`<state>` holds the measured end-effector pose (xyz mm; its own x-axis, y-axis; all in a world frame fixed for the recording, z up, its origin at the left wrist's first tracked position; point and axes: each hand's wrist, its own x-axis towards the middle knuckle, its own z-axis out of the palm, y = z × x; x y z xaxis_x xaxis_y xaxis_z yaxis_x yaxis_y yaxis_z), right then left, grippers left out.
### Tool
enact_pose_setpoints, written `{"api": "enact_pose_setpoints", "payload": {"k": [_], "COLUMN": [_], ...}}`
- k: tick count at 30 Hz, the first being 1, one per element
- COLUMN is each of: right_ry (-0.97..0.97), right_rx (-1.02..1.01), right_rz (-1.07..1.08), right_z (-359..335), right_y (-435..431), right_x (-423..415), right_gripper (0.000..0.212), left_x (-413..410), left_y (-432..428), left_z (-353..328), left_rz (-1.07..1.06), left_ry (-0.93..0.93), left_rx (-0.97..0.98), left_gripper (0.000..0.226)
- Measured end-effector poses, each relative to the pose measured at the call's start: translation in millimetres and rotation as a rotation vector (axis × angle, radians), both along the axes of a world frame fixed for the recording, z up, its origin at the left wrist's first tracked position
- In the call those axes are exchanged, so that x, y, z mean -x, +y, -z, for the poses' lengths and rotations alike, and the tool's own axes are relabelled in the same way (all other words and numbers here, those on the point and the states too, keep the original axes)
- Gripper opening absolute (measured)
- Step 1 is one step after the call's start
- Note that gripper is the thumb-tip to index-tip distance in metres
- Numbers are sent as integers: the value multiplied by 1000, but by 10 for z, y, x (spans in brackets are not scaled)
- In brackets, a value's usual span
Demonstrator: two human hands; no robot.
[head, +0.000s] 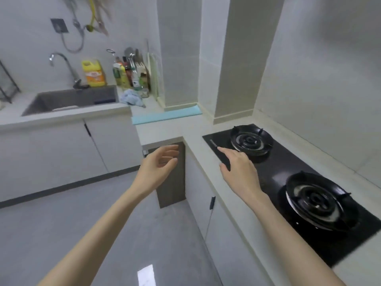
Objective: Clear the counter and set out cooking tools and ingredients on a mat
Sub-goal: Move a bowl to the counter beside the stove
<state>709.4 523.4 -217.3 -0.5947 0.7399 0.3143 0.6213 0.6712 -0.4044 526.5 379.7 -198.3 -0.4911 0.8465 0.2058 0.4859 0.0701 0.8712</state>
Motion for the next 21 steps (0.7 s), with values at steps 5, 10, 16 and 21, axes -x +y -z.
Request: {"api": "enact_pose_setpoints", "payload": {"k": [5,10,16,21], "right_ry": [11,0,-12,2], "right_rx": [47,58,67,64], "right_rz": [-238,-456,-692,-857], "right_z": [-10,-12,22,40], "right_y": [-723,-1341,-1841,-2194], "right_x": [1342,2488,3749,4919], "right_gripper": [47,47,48,49], "left_x": [1022,1805,2650,3465], "left_y": [-1097,-2020,-2721,-3132], "left_z": [85,120,147,120], "left_rz": [-244,-479,-689,-818], "left_ry": [14,0,0,9], "left_rx": [9,5,10,19], "left_gripper": [35,36,38,39]}}
